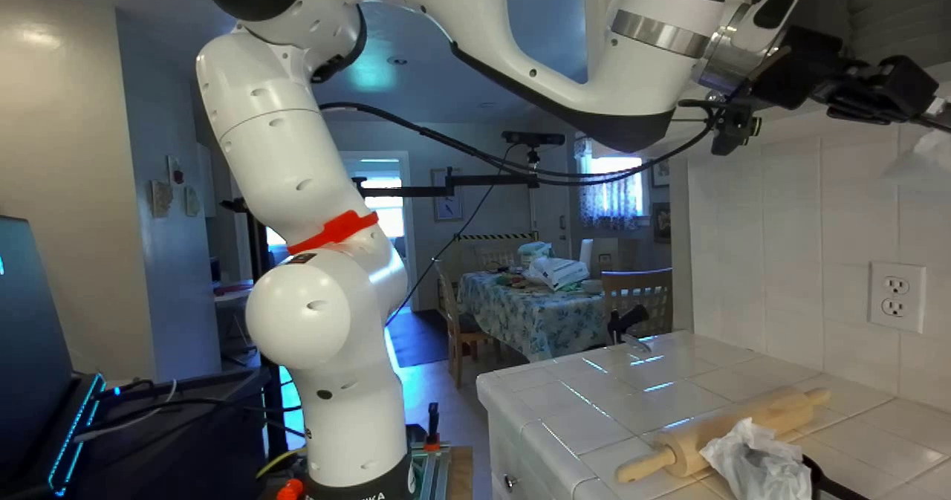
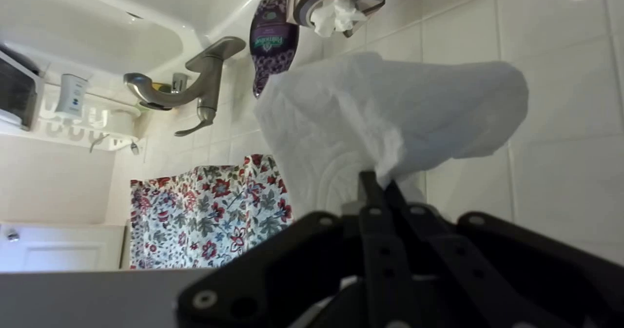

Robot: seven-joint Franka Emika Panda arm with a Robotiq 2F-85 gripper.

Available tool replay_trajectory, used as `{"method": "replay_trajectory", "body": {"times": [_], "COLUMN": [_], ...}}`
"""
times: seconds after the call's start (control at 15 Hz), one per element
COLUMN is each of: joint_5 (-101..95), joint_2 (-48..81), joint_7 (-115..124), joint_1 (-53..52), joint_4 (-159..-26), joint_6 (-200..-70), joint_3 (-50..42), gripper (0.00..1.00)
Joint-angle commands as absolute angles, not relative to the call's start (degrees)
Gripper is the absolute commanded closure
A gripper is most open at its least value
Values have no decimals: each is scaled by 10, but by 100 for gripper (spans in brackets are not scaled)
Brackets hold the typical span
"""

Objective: Use the tissue to wipe the cabinet's right door

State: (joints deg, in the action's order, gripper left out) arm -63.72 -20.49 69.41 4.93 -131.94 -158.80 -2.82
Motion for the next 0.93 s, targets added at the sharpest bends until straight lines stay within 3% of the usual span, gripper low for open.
{"method": "replay_trajectory", "body": {"times": [0.0,0.4,0.87], "joint_5": [-618,-518,-288], "joint_2": [-176,-69,35], "joint_7": [686,618,455], "joint_1": [48,-4,-67], "joint_4": [-1308,-1303,-1329], "joint_6": [-1624,-1780,-1813], "joint_3": [-50,-87,-55], "gripper": [100,100,100]}}
